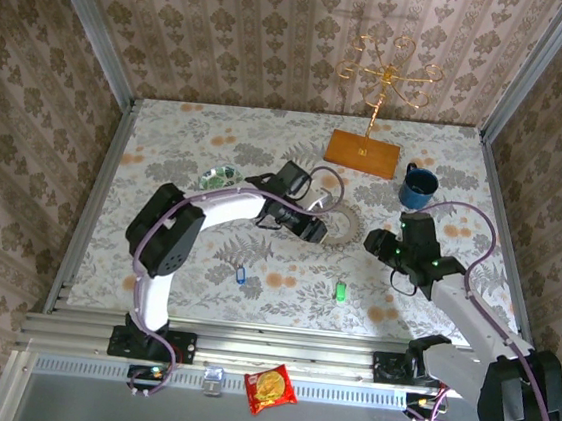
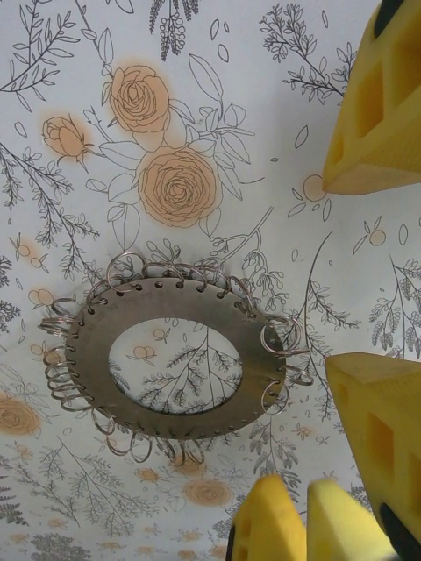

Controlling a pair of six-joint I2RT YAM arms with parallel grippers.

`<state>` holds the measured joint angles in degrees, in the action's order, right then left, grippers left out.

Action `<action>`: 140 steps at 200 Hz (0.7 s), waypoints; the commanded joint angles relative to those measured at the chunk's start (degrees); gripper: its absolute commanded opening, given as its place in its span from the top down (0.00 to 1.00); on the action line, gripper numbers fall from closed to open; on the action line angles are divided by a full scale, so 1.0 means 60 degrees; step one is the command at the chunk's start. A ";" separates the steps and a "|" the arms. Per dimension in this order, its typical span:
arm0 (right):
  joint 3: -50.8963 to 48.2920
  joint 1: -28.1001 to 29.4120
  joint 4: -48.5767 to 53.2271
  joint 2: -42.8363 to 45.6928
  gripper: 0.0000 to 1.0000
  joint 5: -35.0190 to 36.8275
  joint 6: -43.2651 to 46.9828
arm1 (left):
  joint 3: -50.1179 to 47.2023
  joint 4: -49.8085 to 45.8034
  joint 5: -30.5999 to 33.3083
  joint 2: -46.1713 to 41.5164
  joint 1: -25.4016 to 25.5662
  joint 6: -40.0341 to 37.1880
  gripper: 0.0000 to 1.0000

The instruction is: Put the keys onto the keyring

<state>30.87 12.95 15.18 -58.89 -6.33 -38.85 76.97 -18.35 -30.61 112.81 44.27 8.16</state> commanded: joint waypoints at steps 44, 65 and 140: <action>-0.0357 -0.0046 -0.0303 0.0411 0.49 -0.0161 -0.0014 | 0.1508 -0.1752 -0.0001 0.1200 0.0228 -0.0328 0.59; -0.0423 -0.0042 -0.0301 0.0411 0.49 -0.0145 -0.0002 | 0.1709 -0.1929 0.0006 0.1400 0.0266 -0.0356 0.59; -0.0506 -0.0052 -0.0465 0.0360 0.49 -0.0234 -0.0043 | 0.2100 -0.2273 0.0018 0.1873 0.0392 -0.0435 0.65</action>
<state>28.47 12.91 13.39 -57.32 -6.55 -38.83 87.70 -29.54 -30.22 122.80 46.04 6.98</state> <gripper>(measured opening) 0.512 0.358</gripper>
